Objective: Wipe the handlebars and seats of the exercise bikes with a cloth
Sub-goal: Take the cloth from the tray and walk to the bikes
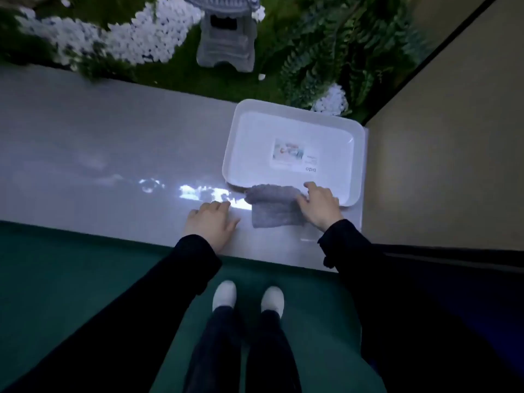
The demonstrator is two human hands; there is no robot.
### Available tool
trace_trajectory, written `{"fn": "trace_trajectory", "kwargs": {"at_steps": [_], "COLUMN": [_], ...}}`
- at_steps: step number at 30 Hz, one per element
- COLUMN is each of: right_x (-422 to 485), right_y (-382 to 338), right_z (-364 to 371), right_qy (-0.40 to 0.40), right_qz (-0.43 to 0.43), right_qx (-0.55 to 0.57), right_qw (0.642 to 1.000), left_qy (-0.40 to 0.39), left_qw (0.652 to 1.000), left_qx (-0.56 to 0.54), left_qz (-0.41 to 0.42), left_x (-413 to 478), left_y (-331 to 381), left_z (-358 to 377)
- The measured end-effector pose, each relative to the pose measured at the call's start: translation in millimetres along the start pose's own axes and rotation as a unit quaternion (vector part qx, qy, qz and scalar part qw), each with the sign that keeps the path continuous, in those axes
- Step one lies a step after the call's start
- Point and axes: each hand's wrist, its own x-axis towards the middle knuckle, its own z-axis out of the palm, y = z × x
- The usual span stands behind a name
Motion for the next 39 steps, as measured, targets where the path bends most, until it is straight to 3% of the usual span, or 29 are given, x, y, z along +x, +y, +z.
{"fn": "trace_trajectory", "kwargs": {"at_steps": [6,14,20,24,27,30,32,37,39], "right_x": [17,7,-23,-50,-74,-103,-122,-159,-169], "right_y": [0,-18,-48,-75,-101,-130,-149,-185,-195], "right_z": [18,8,-20,-66,-113,-160,-187,-238,-249], "right_qy": [-0.012,0.076,0.076,0.077,0.077,0.037,0.004,-0.022,-0.006], "right_qz": [0.011,-0.028,-0.022,-0.062,-0.095,-0.125,-0.149,-0.177,-0.180], "right_qx": [0.042,0.168,0.235,0.275,0.326,0.397,0.443,0.538,0.567], "right_qw": [0.999,0.983,0.969,0.956,0.937,0.909,0.884,0.824,0.804], "left_qy": [0.018,0.018,0.015,0.043,0.046,0.022,0.002,-0.039,-0.008], "left_qw": [1.000,0.999,0.993,0.969,0.933,0.872,0.815,0.615,0.584], "left_qx": [-0.025,-0.035,-0.113,-0.243,-0.355,-0.486,-0.579,-0.787,-0.811], "left_qz": [0.003,-0.004,-0.002,-0.003,-0.025,-0.050,-0.037,0.012,0.038], "left_x": [7,3,-8,-16,-25,-34,-43,-75,-90], "left_y": [-4,-1,1,2,6,8,9,3,-7], "left_z": [20,1,-43,-88,-128,-166,-194,-260,-278]}}
